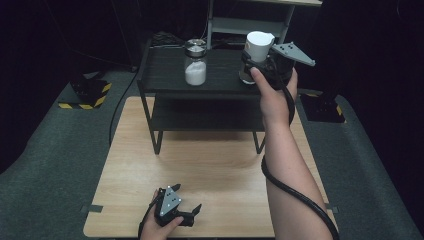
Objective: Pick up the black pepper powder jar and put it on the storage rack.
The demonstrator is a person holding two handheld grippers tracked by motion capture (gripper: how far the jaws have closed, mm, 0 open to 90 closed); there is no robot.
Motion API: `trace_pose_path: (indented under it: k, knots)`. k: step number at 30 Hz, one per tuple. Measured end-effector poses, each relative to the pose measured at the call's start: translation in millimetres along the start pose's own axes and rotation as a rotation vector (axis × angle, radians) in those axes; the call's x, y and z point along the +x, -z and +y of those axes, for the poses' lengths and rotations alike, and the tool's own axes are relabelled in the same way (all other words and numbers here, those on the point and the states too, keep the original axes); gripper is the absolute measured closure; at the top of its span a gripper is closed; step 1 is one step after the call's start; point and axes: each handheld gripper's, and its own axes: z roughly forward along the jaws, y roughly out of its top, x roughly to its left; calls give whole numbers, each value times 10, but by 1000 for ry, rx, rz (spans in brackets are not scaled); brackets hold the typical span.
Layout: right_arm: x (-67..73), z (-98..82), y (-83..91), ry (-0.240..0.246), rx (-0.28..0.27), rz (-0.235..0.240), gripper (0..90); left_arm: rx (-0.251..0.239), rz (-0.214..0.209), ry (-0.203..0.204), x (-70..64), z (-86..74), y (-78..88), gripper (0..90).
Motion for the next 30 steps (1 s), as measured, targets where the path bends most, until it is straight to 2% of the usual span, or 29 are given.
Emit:
trace_pose_path:
  k: [6, 11, 17, 22, 26, 30]
  knots:
    - [1, -19, 1, 13, -5, 0, 304, -2, -2, -8, -5, -3, 1, 5]
    - [5, -47, -3, 24, -14, 1, 305, -2, 1, 2, -3, -5, 2, 5]
    - [-20, -27, 1, 21, -8, 12, 295, -3, 1, 0, -5, -7, 3, 5]
    - [-57, -20, 12, -1, 5, 31, 192, -4, -3, -2, 0, -8, 3, 4]
    - [-81, -26, 10, -1, 23, 46, 108, -4, -3, -1, 1, -8, 4, 4]
    - [-75, -66, 39, 7, 14, 46, 28, -1, -2, -3, -1, -2, 4, 4]
